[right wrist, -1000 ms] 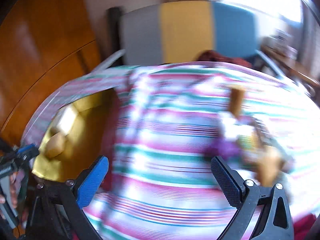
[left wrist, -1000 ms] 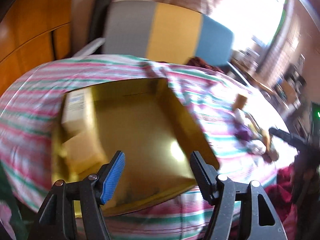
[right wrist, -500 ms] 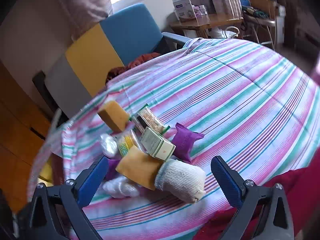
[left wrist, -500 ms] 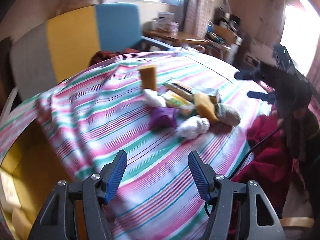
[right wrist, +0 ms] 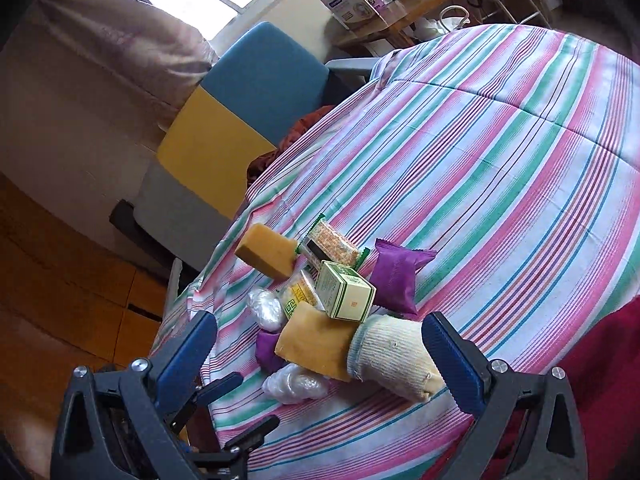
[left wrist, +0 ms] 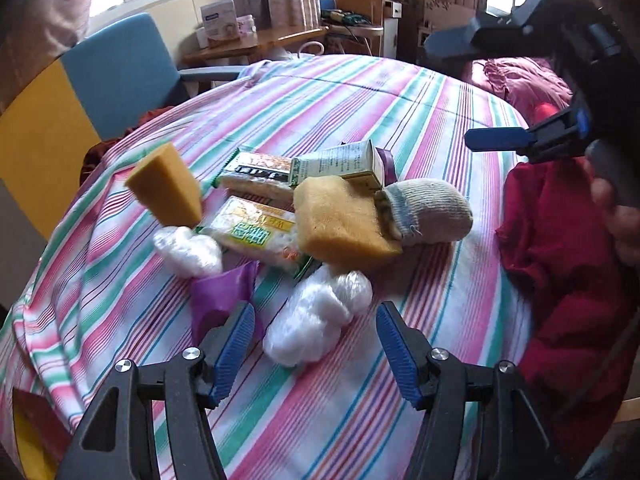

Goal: Organize objects
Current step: 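Return both tools to the pile and grasp a plastic-wrapped bundle with the left tool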

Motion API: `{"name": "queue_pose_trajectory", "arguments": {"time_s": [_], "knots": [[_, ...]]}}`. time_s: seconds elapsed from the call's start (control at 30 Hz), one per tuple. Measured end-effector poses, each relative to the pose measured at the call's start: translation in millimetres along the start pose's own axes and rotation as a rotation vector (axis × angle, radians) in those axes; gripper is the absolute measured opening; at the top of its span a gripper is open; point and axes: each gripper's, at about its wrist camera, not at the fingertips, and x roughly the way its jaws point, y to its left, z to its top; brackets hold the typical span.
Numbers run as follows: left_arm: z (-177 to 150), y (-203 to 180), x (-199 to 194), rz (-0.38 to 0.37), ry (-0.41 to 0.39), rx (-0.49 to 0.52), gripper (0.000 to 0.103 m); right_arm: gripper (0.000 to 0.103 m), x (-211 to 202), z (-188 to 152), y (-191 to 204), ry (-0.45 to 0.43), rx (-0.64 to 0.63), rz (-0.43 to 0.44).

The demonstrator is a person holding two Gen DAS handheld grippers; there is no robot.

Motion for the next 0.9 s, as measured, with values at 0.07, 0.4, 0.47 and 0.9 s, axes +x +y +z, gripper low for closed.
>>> {"name": "queue_pose_trajectory", "arguments": {"time_s": [0.07,0.4,0.47,0.9], "knots": [[4.1,-0.9,10.3,-0.004,0.023,0.011,0.064,0.103,1.2,0.7,-3.6,0.004,0.018,0.008],[-5.8,-2.6,27.4,-0.065,0.026,-0.068,0.043,0.103,2.5,2.3,-6.1,0.009,0.035,0.029],[-19.8,-0.7,17.6,-0.068,0.011,-0.113,0.042,0.103,2.6,2.6,-6.6,0.011,0.037,0.028],[-117.7,24.8,-29.4,-0.027,-0.074,-0.346,0.039,0.103,5.9,3.4,-7.3,0.038,0.042,-0.029]]}}
